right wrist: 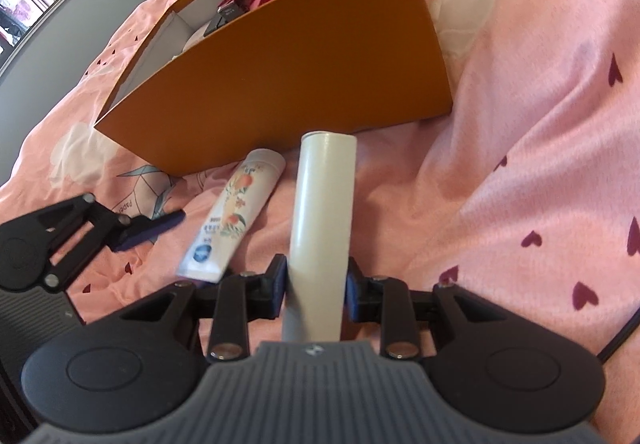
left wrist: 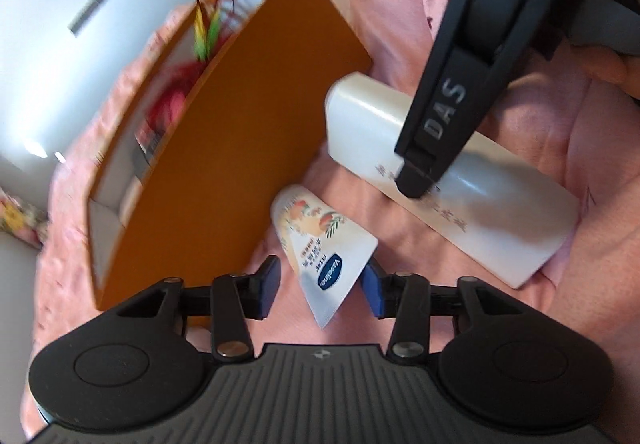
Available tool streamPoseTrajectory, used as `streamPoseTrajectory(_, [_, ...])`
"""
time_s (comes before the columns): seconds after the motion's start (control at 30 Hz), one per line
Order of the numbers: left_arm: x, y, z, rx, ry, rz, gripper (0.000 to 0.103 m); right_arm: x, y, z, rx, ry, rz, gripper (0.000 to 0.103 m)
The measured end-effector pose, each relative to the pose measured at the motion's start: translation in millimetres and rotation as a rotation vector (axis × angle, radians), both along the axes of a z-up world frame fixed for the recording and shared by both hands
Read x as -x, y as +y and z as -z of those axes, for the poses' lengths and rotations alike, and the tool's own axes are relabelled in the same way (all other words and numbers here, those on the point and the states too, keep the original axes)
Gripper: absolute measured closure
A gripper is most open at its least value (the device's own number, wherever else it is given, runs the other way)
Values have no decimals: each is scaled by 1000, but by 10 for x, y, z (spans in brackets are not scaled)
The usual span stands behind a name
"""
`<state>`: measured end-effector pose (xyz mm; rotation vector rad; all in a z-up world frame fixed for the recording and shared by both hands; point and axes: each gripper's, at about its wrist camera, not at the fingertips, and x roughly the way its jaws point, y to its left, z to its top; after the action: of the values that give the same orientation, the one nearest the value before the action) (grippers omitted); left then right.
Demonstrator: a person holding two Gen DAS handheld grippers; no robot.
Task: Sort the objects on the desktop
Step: 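Grasp the white lotion tube with the left tool while the right tool holds the bottle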
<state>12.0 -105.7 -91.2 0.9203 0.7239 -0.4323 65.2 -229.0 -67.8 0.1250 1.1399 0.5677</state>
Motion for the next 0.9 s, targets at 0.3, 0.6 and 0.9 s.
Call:
streamPoseTrajectory(0.3, [-129,39,-8,29,-22,-67,84,-1,41,37,24,8,-8,70])
streamPoseTrajectory(0.6, [-161,245,-350,248,-16,-180,93,12,10,18,9,6,1,71])
streamPoseTrajectory(0.9, [-261,537,-693,439,72,-286,94,19,-36,-80,-10,-2,19,72])
